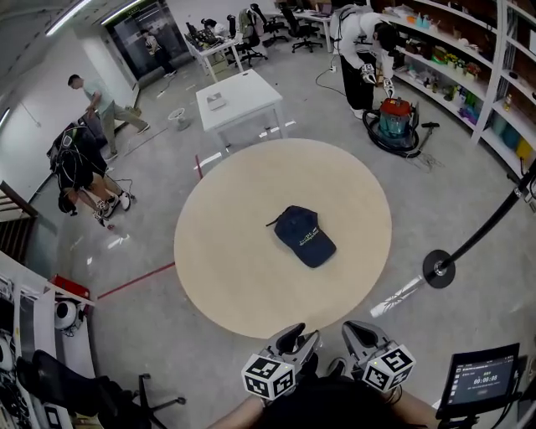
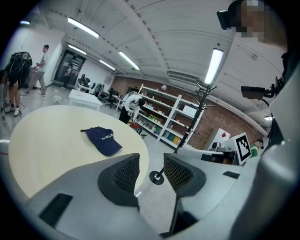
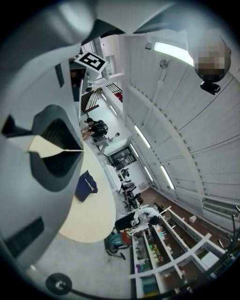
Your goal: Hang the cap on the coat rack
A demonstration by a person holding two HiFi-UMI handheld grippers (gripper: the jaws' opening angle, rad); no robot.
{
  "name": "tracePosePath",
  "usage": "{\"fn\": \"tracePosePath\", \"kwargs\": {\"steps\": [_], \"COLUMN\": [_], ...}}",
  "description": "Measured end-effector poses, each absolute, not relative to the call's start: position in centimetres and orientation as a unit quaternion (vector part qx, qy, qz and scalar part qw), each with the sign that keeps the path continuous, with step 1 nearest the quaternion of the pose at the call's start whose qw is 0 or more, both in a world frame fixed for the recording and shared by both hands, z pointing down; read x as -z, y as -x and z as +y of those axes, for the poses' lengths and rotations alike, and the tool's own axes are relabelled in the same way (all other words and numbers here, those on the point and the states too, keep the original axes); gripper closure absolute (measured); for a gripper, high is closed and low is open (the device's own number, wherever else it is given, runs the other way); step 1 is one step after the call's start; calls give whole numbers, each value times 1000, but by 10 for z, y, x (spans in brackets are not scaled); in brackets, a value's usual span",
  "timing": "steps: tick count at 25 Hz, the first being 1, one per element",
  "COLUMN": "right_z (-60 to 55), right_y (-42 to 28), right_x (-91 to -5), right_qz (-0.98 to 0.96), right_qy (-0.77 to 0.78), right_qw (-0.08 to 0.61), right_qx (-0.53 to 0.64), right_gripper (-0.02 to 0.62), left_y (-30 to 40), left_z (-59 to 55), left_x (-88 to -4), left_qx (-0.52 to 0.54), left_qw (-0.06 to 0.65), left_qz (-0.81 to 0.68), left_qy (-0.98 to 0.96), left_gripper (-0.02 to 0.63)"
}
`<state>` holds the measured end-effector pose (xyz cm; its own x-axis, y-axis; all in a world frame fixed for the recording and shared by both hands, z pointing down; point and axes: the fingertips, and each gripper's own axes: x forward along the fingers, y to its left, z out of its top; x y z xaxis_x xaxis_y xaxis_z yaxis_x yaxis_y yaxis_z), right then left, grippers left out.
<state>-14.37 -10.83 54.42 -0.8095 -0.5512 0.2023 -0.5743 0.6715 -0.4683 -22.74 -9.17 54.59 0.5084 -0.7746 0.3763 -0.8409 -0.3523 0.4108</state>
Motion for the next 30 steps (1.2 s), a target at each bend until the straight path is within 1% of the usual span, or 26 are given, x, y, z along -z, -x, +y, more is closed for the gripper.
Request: {"fn": "tracePosePath", "kwargs": {"steps": [4, 15, 24, 28, 30], "right_z": [-136, -209, -251, -260, -268], "right_y": [152, 218, 260, 260, 259], "right_x": [-545, -535, -540, -541, -541], "right_qz": [-908, -908, -903, -890, -886], "right_qy": [-326, -331, -334, -358, -367], "right_qw": [23, 42, 80, 107, 108], "right_qx": [-261, -254, -258, -260, -262], "right_gripper": [591, 591, 591, 590, 589], "left_y": [237, 305, 350, 358, 364], "left_z": [-119, -199, -240, -247, -251], "left_x": [-545, -538, -545, -556, -562], "left_qx": [-52, -18, 13, 18, 16], "left_qw": [281, 290, 300, 317, 324], "left_qz": [-479, -477, -473, -472, -478], "left_qy": [-830, -829, -829, -822, -816], "left_gripper": [436, 436, 436, 436, 436]}}
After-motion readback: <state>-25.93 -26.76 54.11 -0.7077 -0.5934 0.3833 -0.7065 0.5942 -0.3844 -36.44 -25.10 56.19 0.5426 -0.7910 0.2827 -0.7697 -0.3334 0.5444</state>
